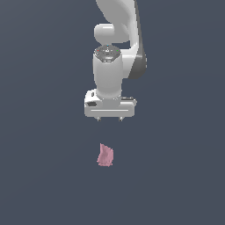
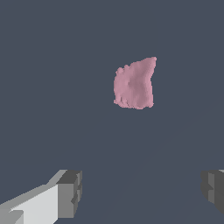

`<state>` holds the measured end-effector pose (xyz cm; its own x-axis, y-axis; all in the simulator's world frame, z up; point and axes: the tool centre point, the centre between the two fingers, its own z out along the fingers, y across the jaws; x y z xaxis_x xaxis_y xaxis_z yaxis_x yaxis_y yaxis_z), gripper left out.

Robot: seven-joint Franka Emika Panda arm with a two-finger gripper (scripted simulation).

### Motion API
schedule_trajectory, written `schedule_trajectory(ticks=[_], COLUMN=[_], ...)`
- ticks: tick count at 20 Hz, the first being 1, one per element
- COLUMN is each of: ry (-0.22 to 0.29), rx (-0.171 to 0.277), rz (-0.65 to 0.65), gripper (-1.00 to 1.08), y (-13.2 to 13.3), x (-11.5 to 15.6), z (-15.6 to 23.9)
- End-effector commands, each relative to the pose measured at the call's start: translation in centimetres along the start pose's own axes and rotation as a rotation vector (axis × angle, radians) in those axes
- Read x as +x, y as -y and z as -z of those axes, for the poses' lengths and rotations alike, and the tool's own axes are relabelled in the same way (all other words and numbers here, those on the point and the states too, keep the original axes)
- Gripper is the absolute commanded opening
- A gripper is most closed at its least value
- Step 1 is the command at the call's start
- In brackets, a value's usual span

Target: Pick up the object and move it to a goal position.

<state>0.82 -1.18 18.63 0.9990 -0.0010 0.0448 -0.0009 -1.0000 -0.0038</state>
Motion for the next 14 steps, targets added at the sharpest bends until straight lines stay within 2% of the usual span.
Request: schedule_trajectory(ticks=[1,9,14], ry=[0.000,-0.008,-0.009], rx=[0.000,0.018,0.019], rz=[0.000,0.025,0.026], gripper=[1.00,1.00,1.00], y=[0.0,1.9,2.0], x=[0.0,-0.1,-0.1], z=[0.0,0.0,0.0])
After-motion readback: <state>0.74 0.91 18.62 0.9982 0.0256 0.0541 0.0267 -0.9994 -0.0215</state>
